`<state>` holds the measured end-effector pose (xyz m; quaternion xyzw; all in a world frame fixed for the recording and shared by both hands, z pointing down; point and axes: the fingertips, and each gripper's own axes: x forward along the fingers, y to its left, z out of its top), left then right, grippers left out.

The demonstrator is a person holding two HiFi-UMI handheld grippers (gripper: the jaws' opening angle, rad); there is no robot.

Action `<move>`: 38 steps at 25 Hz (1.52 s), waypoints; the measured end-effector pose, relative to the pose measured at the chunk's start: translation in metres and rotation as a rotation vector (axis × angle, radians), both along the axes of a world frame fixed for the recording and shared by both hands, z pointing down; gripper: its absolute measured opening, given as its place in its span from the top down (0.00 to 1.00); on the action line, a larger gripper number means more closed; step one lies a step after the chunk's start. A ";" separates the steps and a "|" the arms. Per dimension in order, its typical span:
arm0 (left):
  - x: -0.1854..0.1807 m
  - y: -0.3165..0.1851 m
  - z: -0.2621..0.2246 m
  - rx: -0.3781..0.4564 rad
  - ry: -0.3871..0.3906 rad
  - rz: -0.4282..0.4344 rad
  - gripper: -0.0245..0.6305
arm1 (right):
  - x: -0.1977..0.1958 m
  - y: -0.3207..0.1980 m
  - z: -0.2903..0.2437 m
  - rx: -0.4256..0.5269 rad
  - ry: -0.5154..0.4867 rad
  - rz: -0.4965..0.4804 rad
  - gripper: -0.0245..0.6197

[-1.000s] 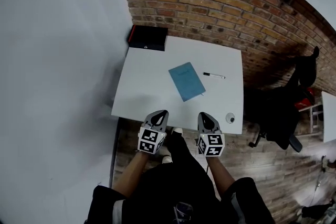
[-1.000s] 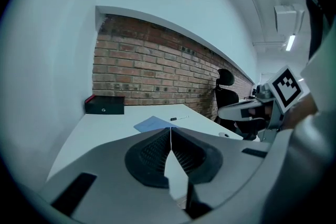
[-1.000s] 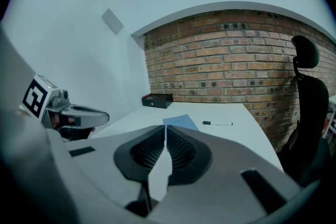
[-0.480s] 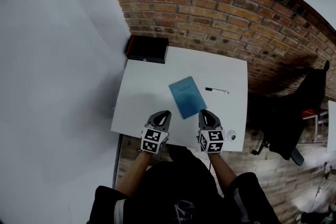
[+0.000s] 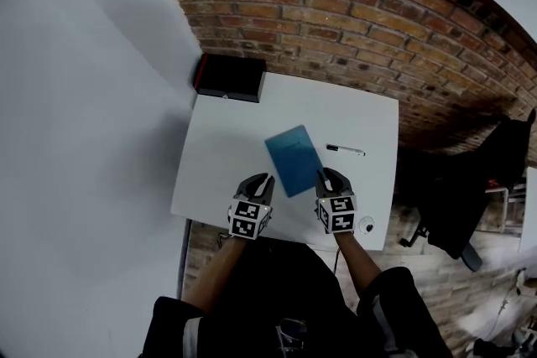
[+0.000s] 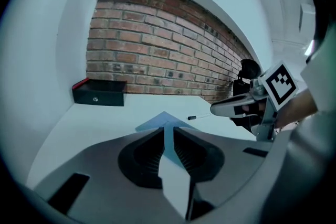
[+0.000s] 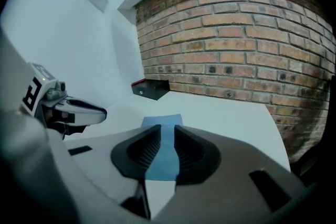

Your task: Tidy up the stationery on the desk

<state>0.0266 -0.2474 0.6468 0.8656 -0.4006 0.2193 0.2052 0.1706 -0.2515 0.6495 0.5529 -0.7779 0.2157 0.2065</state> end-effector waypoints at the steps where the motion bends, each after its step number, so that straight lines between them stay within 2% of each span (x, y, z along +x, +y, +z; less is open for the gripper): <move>1: 0.002 -0.001 0.004 -0.010 0.001 0.001 0.89 | 0.000 -0.002 0.004 -0.012 0.002 -0.005 0.85; 7: 0.009 -0.007 0.038 -0.123 0.009 -0.006 0.76 | 0.002 -0.009 0.038 -0.105 0.018 -0.052 0.80; 14: 0.019 -0.008 0.069 -0.223 -0.012 -0.028 0.70 | 0.004 -0.015 0.068 -0.228 -0.026 -0.108 0.74; 17: 0.020 -0.012 0.084 -0.277 -0.022 -0.067 0.70 | 0.005 -0.020 0.079 -0.256 -0.029 -0.122 0.73; 24: 0.034 -0.013 0.101 -0.345 -0.023 -0.061 0.70 | 0.010 -0.038 0.098 -0.315 -0.030 -0.145 0.73; 31: 0.045 -0.014 0.109 -0.380 -0.033 -0.051 0.70 | 0.005 -0.045 0.104 -0.363 -0.061 -0.179 0.73; 36: 0.039 -0.013 0.117 -0.406 -0.056 -0.093 0.70 | 0.003 -0.045 0.109 -0.397 -0.076 -0.178 0.73; 38: 0.037 -0.013 0.118 -0.415 -0.043 -0.106 0.70 | 0.004 -0.044 0.115 -0.405 -0.084 -0.172 0.73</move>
